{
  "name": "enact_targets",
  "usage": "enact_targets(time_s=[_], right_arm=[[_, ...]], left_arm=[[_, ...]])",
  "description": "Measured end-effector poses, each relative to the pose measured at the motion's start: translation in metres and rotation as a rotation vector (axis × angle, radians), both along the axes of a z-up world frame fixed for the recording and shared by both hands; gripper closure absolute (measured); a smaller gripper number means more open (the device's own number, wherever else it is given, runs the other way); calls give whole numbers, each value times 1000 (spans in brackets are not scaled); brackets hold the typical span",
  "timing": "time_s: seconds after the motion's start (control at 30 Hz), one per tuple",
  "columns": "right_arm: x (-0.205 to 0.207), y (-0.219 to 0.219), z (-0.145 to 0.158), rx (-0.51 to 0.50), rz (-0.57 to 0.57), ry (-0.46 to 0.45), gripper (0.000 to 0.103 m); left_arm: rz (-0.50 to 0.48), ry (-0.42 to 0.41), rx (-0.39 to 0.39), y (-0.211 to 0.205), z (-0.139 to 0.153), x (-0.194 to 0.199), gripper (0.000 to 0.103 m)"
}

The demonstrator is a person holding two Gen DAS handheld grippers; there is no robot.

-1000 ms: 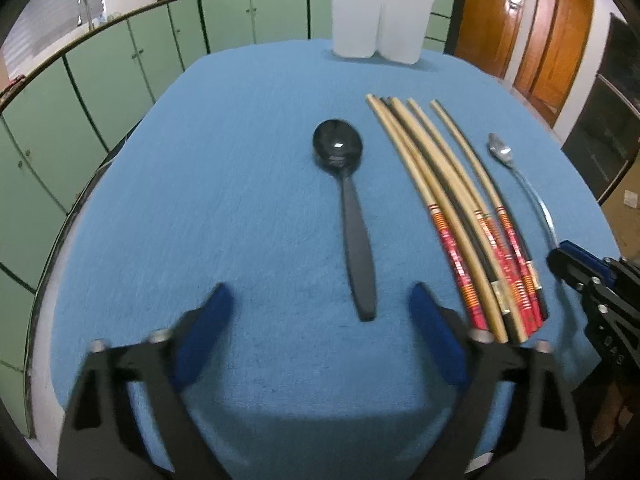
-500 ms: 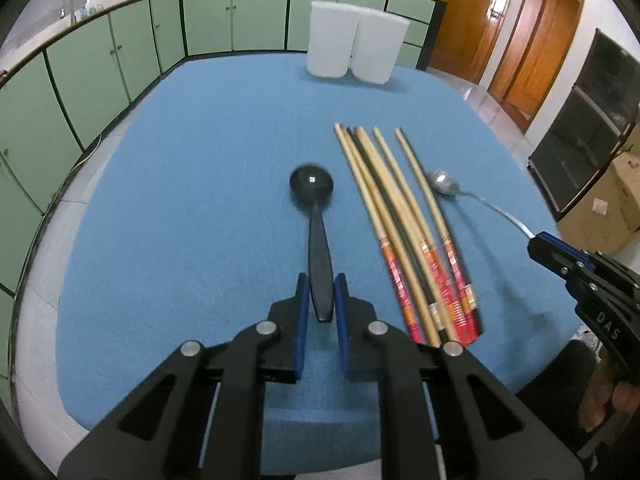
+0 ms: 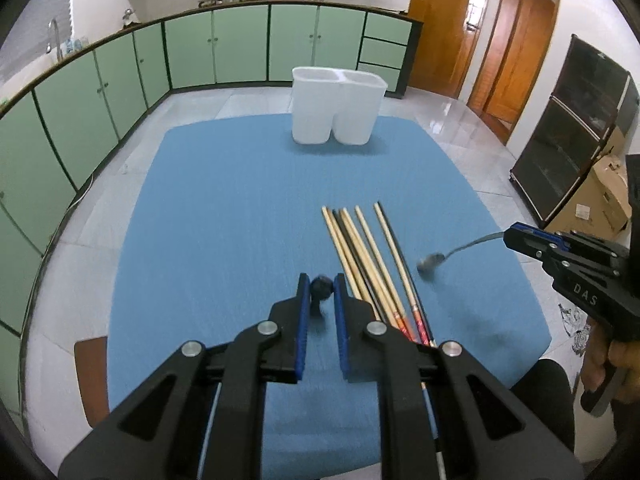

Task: Organize utensils
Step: 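Carry both spoons to the white holder while the right tool drops the silver spoon in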

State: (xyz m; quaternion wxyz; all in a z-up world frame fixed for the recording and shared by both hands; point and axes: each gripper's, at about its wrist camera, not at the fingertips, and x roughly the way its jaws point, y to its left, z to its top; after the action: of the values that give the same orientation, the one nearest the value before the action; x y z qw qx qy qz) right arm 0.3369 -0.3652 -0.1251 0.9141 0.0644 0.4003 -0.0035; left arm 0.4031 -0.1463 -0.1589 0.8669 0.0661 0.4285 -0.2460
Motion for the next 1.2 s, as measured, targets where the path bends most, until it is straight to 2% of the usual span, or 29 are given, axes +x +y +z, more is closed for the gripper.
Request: enact_targets(time_s=[0.17,0.23,0.4,0.57,0.73,0.93,1.07,1.2], right_arm=[[11,-2,15,-16,34,22,94],[15,-3,23,-12,45,27,94],[30,-5,46,-23,66,26,94],[54,-10,68,-26,67,17,94],[98,-18,100,-31,55,3,94],[165,-39,140,-17,1,-36,94],[215,-54,146,-12,-43,-44,94],[255,-67,133,6,-63,-39,94]], left_arm=[[-26,11,-11,-2,20,19,93],[-40,6,-4,-6,27,25,100],[-71,-33,22,-21,45,42,100],[-89,-60,13,-38,65,68,100],[-90,-83,-16,-60,94,110,100],[-47,-148,-64,-91,133,171,100],[-21,-183,-87,-116,145,213,100],[-1,-172,-110,-131,138,247,100]])
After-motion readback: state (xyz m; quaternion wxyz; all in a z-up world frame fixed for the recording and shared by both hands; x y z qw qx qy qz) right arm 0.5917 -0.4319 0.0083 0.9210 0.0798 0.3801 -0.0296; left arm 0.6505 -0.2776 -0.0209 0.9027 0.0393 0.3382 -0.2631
